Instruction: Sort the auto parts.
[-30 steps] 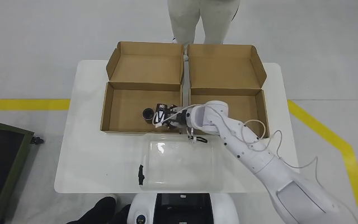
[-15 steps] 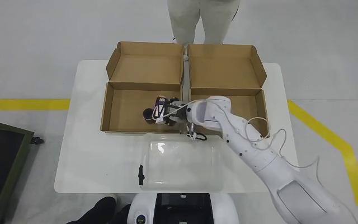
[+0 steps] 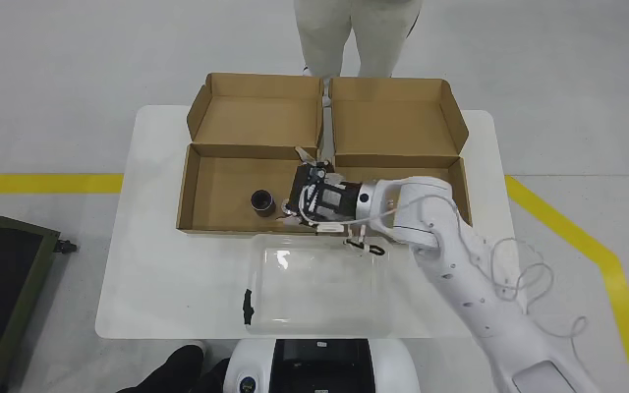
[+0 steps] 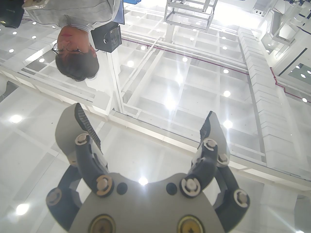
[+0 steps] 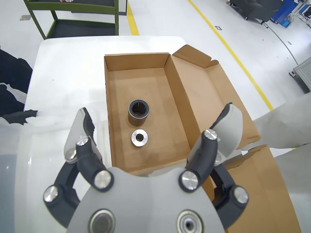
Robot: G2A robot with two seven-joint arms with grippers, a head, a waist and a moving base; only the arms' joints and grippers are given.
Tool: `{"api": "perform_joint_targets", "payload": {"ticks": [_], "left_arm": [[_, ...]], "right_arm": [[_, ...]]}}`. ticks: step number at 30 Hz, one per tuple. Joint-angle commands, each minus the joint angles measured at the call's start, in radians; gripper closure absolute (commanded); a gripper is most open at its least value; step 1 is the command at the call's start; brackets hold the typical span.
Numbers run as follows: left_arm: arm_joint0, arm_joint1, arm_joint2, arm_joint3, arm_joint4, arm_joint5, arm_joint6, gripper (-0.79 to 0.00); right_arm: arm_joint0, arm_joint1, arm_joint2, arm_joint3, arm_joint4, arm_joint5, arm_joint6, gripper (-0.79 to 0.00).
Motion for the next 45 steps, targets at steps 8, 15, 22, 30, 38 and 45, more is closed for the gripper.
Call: {"api": "perform_joint_targets", "payload": {"ticks": [8,15,22,30,38,45], "left_arm": [[0.0,0.0,0.0,0.0,0.0,0.0,0.0,-0.785],[0.0,0.0,0.0,0.0,0.0,0.0,0.0,-0.785],[0.0,0.0,0.0,0.0,0.0,0.0,0.0,-0.785],[0.0,0.0,0.0,0.0,0.0,0.0,0.0,-0.785],[0.0,0.0,0.0,0.0,0.0,0.0,0.0,-0.785],[0.0,0.0,0.0,0.0,0.0,0.0,0.0,-0.785]], "right_arm": [[-0.233,0.055,0.248,-0.196,-0.025,-0.041,-0.088,-0.785],[-0.424,0.087,0.449,-0.291,-0.105,-0.05,-0.205,-0.785],[-0.594,0.106,0.611,-0.35,-0.181,-0.027,-0.35,-0.785],[-0.76,0.114,0.745,-0.365,-0.233,0.045,-0.529,-0.785],[-0.871,0.117,0.827,-0.382,-0.27,0.103,-0.618,-0.785],[-0.918,0.118,0.853,-0.374,-0.269,0.137,-0.649,-0.785]]}}
